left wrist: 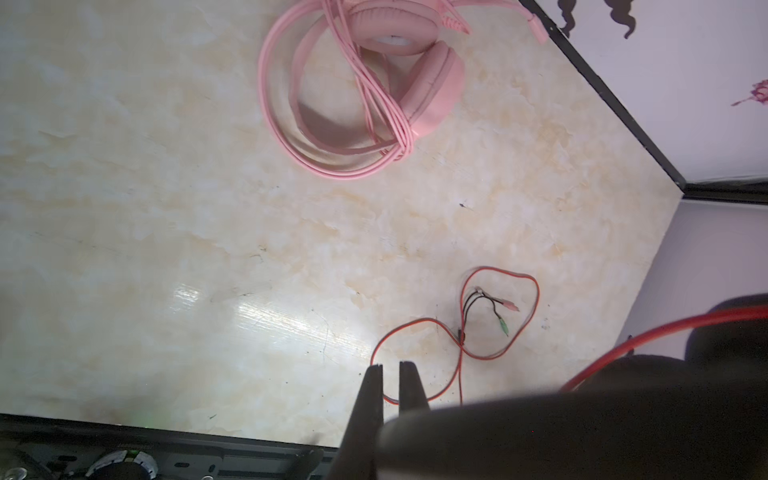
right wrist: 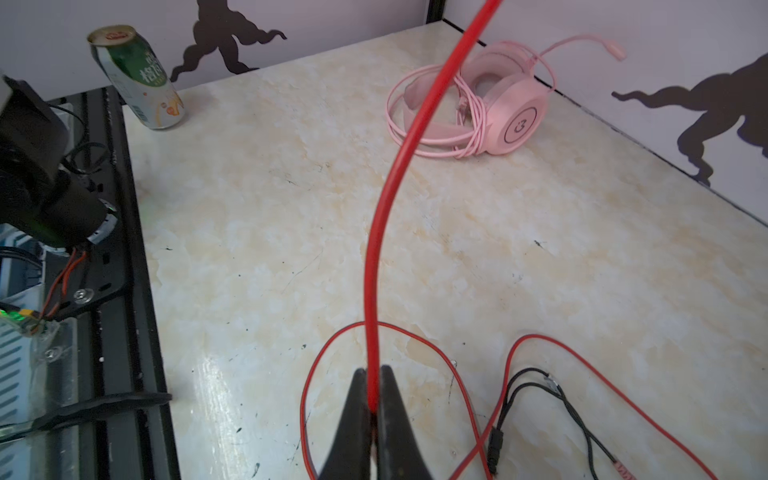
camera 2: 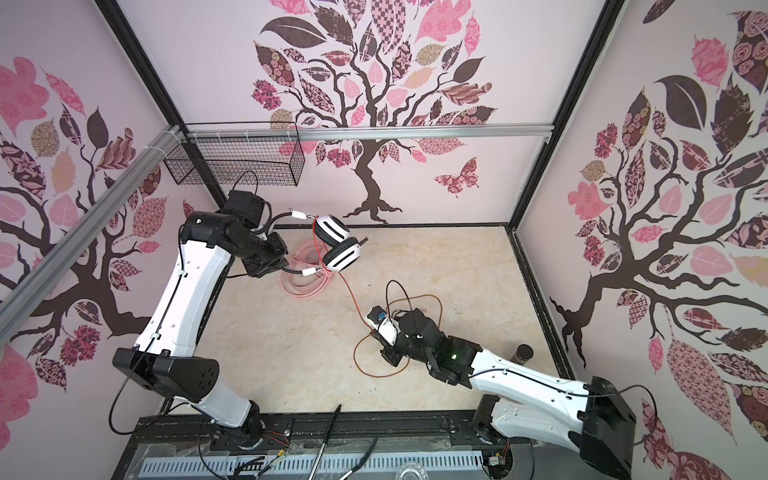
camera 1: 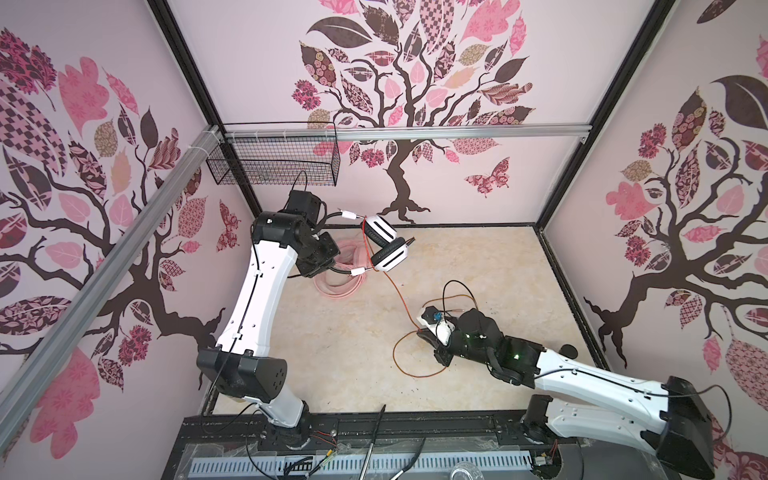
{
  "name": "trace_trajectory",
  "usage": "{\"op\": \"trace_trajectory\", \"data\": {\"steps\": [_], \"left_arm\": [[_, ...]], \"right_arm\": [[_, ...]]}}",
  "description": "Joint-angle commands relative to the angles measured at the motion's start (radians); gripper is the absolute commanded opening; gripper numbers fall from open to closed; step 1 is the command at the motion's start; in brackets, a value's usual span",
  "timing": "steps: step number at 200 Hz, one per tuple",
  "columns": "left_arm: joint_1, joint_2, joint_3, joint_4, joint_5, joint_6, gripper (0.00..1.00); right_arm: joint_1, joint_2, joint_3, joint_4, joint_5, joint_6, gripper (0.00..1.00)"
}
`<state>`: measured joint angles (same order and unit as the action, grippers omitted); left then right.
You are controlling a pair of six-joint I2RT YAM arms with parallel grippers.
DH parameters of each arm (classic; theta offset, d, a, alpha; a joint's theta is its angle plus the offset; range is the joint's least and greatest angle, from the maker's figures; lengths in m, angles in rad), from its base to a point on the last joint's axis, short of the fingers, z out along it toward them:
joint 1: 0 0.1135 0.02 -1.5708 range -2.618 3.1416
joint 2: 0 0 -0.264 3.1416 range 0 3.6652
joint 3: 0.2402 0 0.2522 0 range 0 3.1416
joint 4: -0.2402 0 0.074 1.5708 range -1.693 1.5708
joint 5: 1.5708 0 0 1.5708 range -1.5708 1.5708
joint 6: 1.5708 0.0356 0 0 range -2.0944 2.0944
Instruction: Wrap the headphones
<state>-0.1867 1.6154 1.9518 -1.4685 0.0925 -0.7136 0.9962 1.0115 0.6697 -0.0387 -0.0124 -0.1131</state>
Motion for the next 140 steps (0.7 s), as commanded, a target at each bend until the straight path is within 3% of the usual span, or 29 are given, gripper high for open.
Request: {"op": "trace_trajectory", "data": {"steps": [1, 57, 94, 140], "left_arm": [[-0.001, -0.03, -0.052, 0.036, -0.058, -0.027, 0.0], [-0.058, -0.037, -0.087, 0.005, -0.198, -0.059, 0.0], [-0.121, -0.019, -0.076, -0.032, -0.295, -0.057, 0.0], [-0.171, -0.052, -0.158, -0.036, -0.331, 0.003, 0.0]], "right_arm": [[0.038, -0.021, 0.09, -0.137, 0.048, -0.021, 0.0], [0.193, 0.062, 0.277, -0.254, 0.173, -0.071, 0.0], [0.224, 0.09, 0.384, -0.318, 0.232, -0.076, 0.0], [0.223, 0.08, 0.454, -0.382, 0.5, -0.139, 0.0]]}}
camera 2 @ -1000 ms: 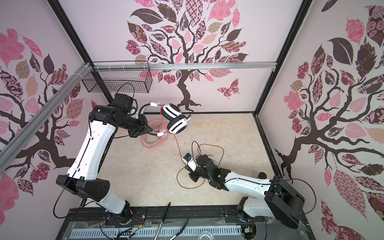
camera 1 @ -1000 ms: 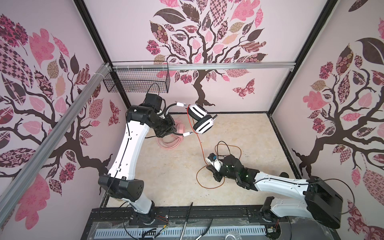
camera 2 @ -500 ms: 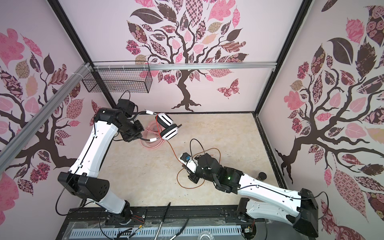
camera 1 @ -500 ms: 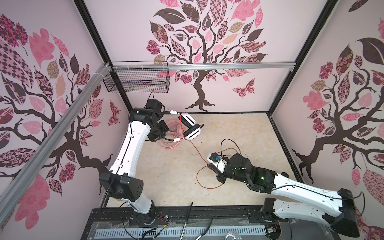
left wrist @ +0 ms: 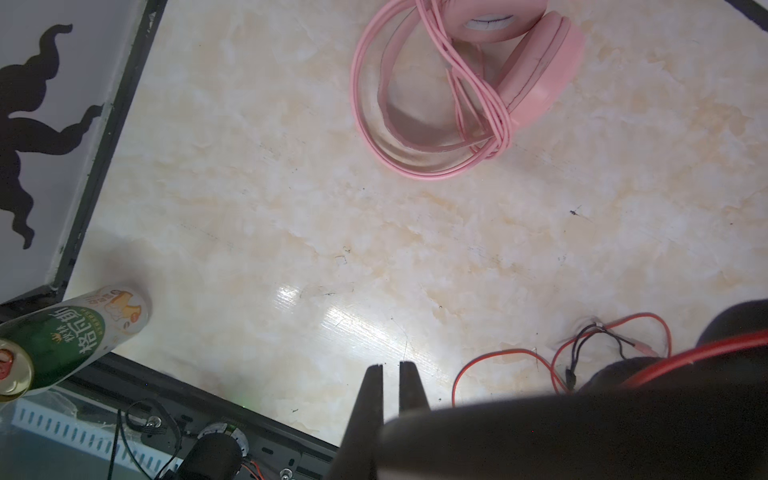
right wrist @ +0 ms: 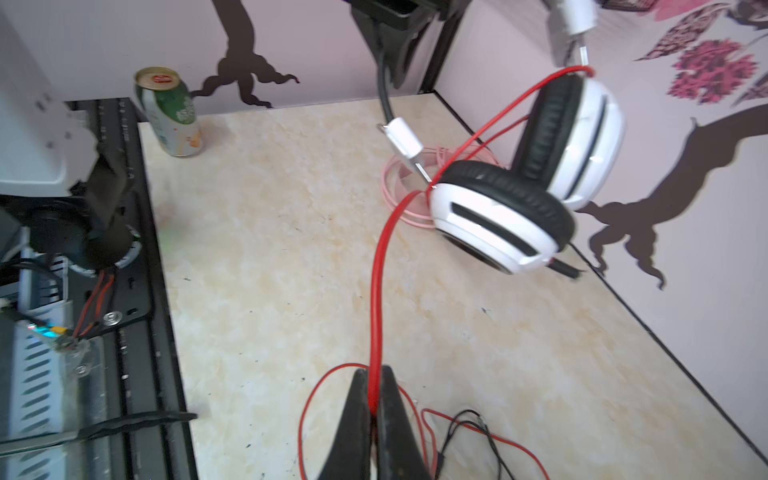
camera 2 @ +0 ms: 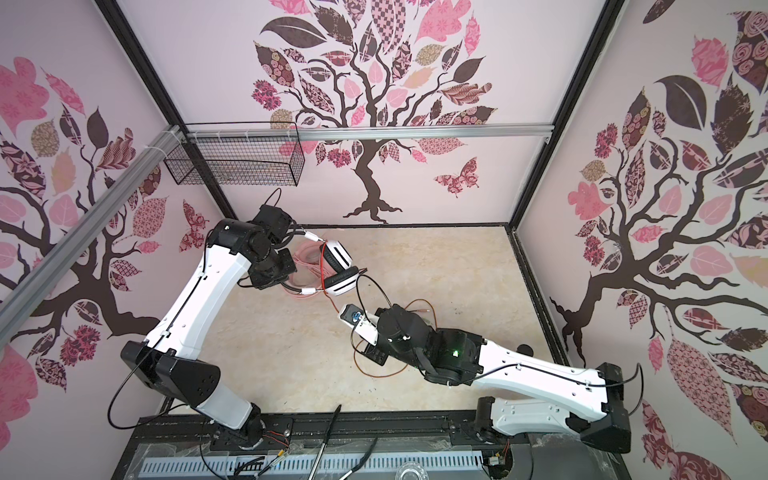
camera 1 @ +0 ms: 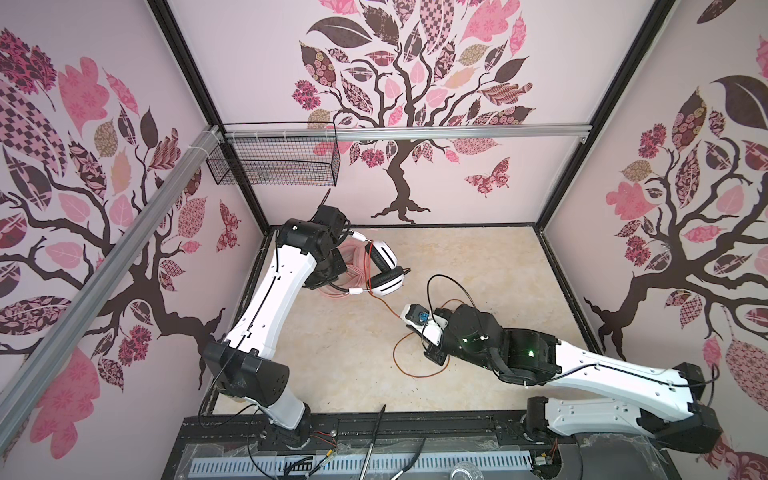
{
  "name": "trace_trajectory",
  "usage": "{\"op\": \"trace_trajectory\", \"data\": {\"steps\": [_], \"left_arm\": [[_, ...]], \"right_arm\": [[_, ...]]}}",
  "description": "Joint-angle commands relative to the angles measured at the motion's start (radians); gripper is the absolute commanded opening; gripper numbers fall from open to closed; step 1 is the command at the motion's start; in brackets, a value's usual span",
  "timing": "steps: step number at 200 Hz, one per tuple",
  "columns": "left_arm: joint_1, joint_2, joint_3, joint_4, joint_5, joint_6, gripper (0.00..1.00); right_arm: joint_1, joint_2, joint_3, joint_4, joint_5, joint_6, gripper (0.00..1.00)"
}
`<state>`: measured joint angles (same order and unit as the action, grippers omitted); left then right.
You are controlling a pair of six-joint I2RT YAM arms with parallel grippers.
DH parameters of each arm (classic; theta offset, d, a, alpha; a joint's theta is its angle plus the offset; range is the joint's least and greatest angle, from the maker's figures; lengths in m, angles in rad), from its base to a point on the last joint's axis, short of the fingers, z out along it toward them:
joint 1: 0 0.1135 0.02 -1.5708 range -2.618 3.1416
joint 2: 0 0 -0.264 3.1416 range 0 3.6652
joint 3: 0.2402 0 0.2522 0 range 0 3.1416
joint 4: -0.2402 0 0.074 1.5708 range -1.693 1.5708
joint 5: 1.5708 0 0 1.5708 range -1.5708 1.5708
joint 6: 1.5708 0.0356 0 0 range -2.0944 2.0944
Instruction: Wrap the headphones
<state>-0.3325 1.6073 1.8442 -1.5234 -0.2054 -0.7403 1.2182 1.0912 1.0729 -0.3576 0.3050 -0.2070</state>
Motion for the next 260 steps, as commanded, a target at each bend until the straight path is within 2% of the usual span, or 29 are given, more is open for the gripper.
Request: {"op": "trace_trajectory", "data": {"steps": [1, 35, 94, 119, 163, 200, 229, 260], "left_arm": [[-0.029, -0.045, -0.053, 0.019, -0.034, 0.032, 0.0], [-0.166, -0.098, -0.129, 0.023, -0.095, 0.077, 0.0], [-0.411, -0.146, -0.271, 0.02, -0.113, 0.075, 0.0], [-0.48, -0.13, -0.29, -0.015, -0.151, 0.056, 0.0], [-0.507, -0.146, -0.32, -0.03, -0.113, 0.058, 0.0], [-0.507, -0.19, -0.306, 0.015, -0.02, 0.093, 0.0], [-0.507, -0.235, -0.304, 0.074, 0.106, 0.132, 0.0], [-0.507, -0.257, -0.292, 0.086, 0.182, 0.161, 0.0]], "right_arm": [[0.0, 0.001, 0.051, -0.065, 0.187, -0.047, 0.0], [-0.013, 0.027, 0.095, -0.114, 0.272, -0.063, 0.0], [-0.159, -0.013, 0.074, -0.087, 0.162, -0.075, 0.0], [-0.175, -0.004, 0.064, -0.076, 0.161, -0.085, 0.0], [-0.207, 0.006, 0.031, -0.071, 0.159, -0.062, 0.0], [-0.304, -0.005, -0.033, -0.017, 0.0, -0.029, 0.0], [-0.33, 0.007, -0.093, 0.038, -0.1, -0.019, 0.1], [-0.342, 0.013, -0.146, 0.099, -0.17, -0.004, 0.19]]}}
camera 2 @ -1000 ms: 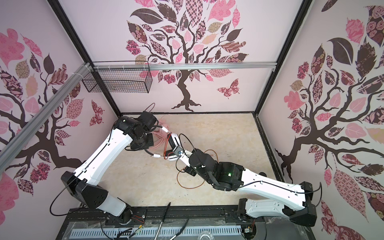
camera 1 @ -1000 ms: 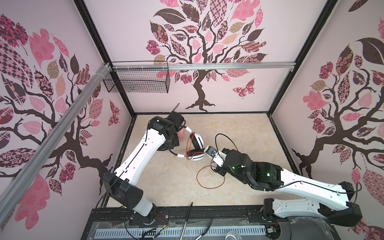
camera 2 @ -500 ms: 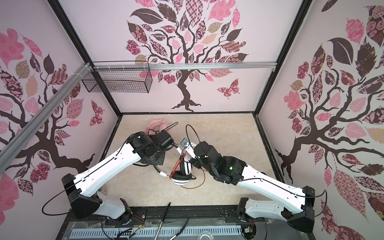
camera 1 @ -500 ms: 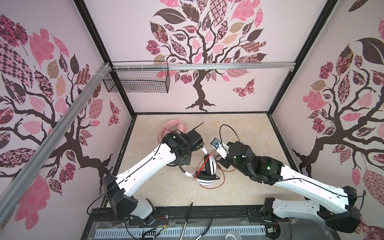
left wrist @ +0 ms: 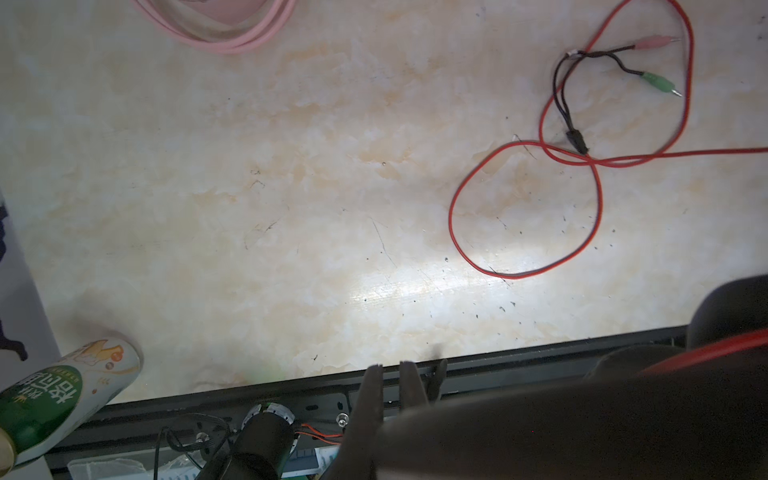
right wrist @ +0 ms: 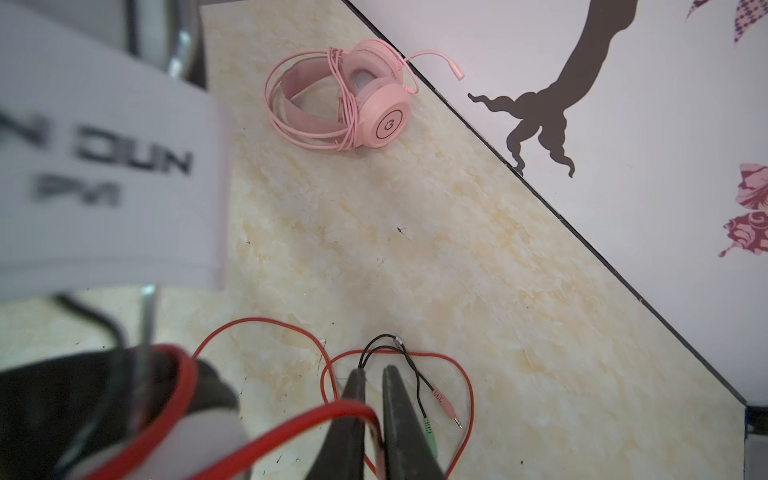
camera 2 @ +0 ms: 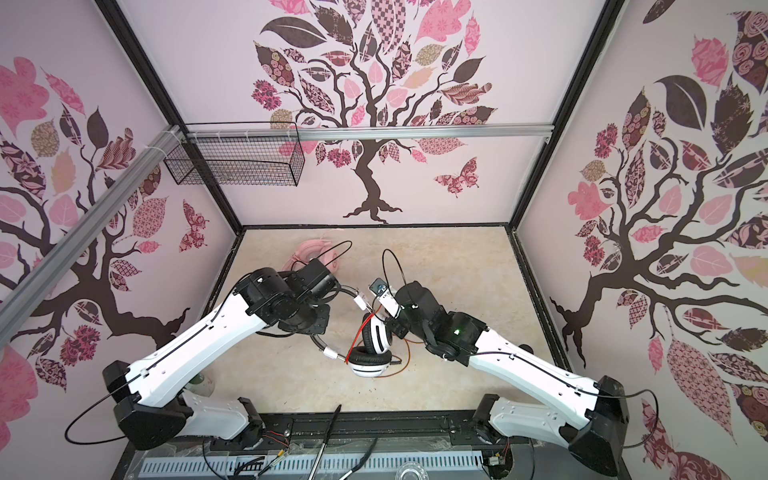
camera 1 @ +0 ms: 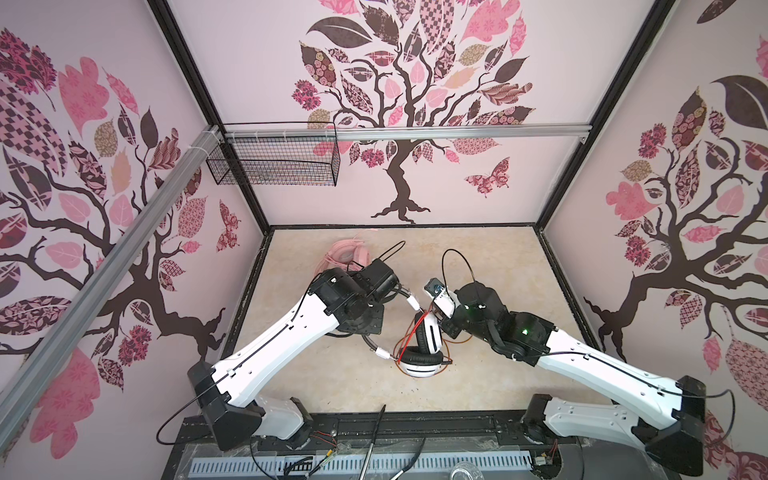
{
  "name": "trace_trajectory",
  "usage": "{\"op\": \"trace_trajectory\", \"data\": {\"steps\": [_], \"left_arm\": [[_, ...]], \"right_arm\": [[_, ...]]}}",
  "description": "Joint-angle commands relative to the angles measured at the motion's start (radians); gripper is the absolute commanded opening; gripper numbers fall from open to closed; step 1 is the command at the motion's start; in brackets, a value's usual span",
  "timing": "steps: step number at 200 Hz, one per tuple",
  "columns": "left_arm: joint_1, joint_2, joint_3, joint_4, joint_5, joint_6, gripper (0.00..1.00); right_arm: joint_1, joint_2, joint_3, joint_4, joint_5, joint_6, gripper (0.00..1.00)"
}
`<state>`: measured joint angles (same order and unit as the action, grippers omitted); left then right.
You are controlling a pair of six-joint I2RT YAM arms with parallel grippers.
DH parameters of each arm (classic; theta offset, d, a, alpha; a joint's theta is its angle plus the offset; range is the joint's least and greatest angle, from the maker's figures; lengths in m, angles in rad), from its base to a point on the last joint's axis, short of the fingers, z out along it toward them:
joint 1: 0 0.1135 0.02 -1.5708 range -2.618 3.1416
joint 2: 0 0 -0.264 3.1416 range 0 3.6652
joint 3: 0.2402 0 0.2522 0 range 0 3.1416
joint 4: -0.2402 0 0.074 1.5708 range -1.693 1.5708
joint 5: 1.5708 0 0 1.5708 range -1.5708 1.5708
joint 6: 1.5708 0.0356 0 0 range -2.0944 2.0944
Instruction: Wrap the headphones
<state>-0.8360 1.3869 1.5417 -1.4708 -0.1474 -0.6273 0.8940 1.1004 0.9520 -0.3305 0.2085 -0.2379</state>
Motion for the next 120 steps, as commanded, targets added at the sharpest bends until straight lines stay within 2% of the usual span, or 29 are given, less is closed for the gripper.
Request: {"op": "trace_trajectory", "data": {"steps": [1, 18, 53, 69, 99, 120], "left_arm": [[-0.003, -0.037, 0.01, 0.034, 0.127, 0.049, 0.0], [-0.004, -0.047, 0.021, 0.029, 0.144, 0.053, 0.0], [0.003, -0.056, 0.06, 0.023, 0.203, 0.057, 0.0], [0.016, -0.055, 0.087, 0.023, 0.251, 0.061, 0.0], [0.063, -0.042, 0.179, 0.006, 0.331, 0.048, 0.0], [0.088, -0.019, 0.276, -0.018, 0.354, 0.03, 0.0]], "right_arm": [[-0.019, 0.003, -0.027, 0.073, -0.077, 0.027, 0.2], [-0.055, -0.018, -0.065, 0.11, -0.147, 0.038, 0.27], [-0.182, -0.065, -0.154, 0.198, -0.352, 0.124, 0.3], [-0.187, -0.066, -0.185, 0.232, -0.373, 0.145, 0.33], [-0.19, -0.031, -0.232, 0.305, -0.409, 0.184, 0.43], [-0.194, 0.016, -0.257, 0.365, -0.441, 0.219, 0.44]]}}
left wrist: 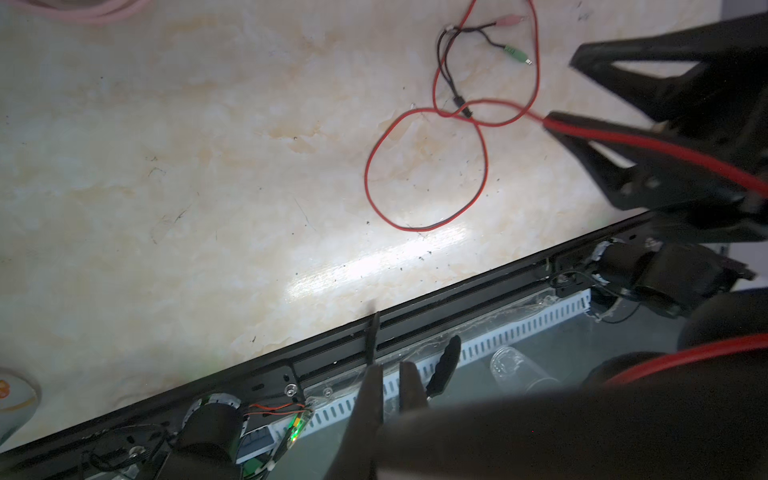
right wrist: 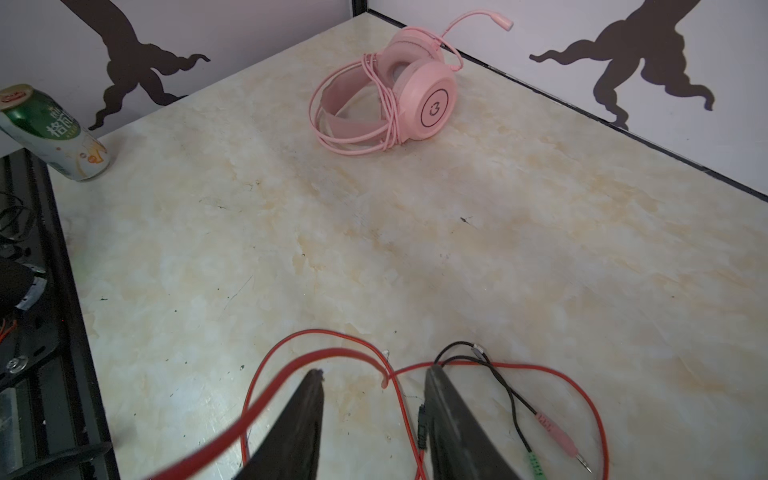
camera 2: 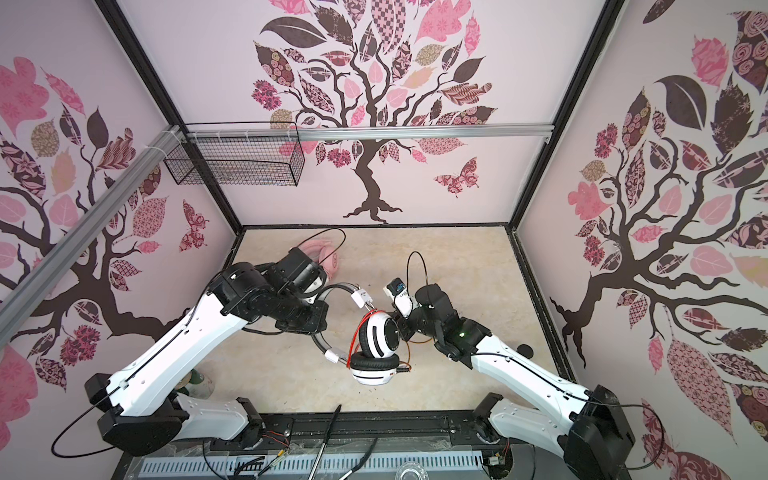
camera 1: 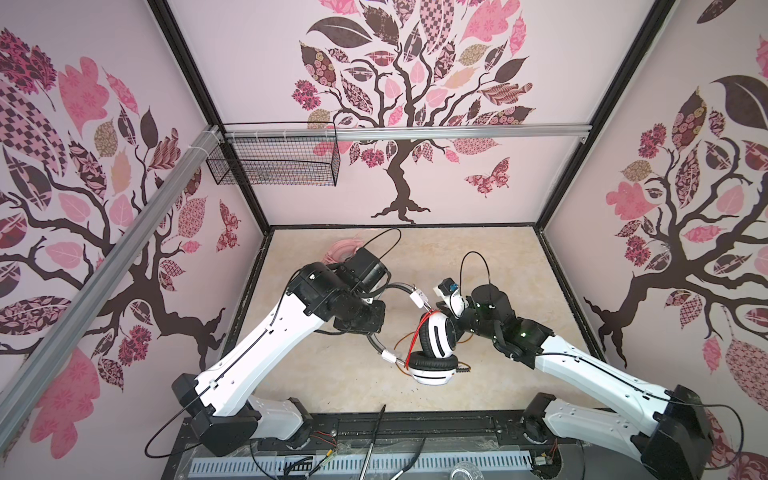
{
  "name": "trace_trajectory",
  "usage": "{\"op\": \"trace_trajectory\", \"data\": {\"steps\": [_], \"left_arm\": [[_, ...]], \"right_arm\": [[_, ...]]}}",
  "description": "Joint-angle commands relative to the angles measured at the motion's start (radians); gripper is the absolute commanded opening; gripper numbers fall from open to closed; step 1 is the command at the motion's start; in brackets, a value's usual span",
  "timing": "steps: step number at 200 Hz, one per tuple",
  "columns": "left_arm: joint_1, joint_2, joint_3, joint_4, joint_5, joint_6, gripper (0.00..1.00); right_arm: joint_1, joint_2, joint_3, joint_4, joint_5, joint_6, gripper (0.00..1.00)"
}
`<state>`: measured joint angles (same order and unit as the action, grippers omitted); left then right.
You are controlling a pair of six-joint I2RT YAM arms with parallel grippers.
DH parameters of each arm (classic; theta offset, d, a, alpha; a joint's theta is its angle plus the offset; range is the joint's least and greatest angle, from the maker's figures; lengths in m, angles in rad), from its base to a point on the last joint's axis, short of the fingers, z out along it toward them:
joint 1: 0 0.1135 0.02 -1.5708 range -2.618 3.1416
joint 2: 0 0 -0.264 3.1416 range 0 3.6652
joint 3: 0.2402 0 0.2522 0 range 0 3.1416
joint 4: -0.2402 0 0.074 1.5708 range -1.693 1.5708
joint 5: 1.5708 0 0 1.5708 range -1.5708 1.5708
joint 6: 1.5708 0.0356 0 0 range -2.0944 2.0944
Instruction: Wrap the headphones
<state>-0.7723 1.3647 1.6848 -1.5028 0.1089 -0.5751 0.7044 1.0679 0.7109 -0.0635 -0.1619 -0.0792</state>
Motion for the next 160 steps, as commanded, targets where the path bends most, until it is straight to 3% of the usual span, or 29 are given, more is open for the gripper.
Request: {"op": "trace_trajectory", "data": {"steps": [1, 94, 160], "left_arm": [[0.026, 0.003, 0.137, 0.013, 0.097, -0.023, 0.0], [0.093, 0.111, 0.453, -0.064, 0.095, -0.022, 0.0], [0.164, 0.129, 0.482, -0.074, 0.123, -0.012, 0.0]], "right_arm": [[-0.005, 0.051, -0.017, 0.1, -0.073, 0.063, 0.44], [-0.024, 0.207, -0.084, 0.275, -0.131, 0.113, 0.44], [-0.053, 0.19, -0.259, 0.525, -0.209, 0.154, 0.46]]}}
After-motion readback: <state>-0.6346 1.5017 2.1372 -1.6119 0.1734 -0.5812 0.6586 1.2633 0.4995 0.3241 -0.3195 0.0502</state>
